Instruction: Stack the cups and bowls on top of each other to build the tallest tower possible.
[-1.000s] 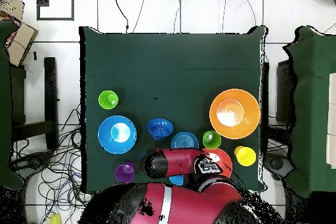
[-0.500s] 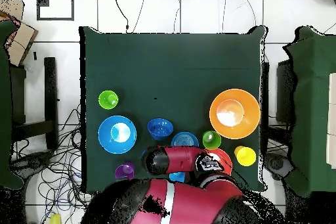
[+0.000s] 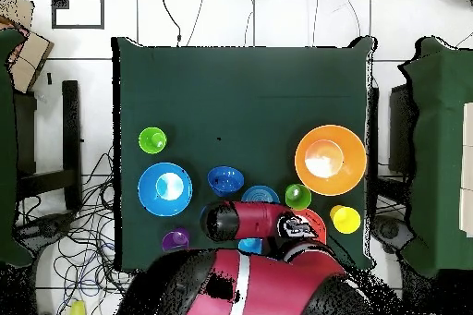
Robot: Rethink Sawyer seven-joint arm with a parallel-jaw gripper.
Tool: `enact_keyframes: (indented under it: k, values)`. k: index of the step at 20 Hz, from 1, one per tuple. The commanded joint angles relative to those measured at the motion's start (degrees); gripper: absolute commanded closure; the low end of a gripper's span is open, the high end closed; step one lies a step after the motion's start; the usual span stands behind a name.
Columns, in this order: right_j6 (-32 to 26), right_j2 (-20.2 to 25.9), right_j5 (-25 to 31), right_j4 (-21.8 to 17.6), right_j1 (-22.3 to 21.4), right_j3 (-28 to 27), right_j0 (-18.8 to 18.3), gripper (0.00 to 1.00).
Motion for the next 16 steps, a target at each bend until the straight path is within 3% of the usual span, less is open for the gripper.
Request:
enact_keyframes:
  k: [1,8,16]
  values:
    - [2.7,8.5,4.6,4.9,3.6,-12.3,-2.0,0.0]
    - [1.6,9.4,11.9,6.1,2.0,-14.9,-2.2,0.0]
    - [3.5,8.8,10.9,6.5,1.3,-15.1,-1.5,0.0]
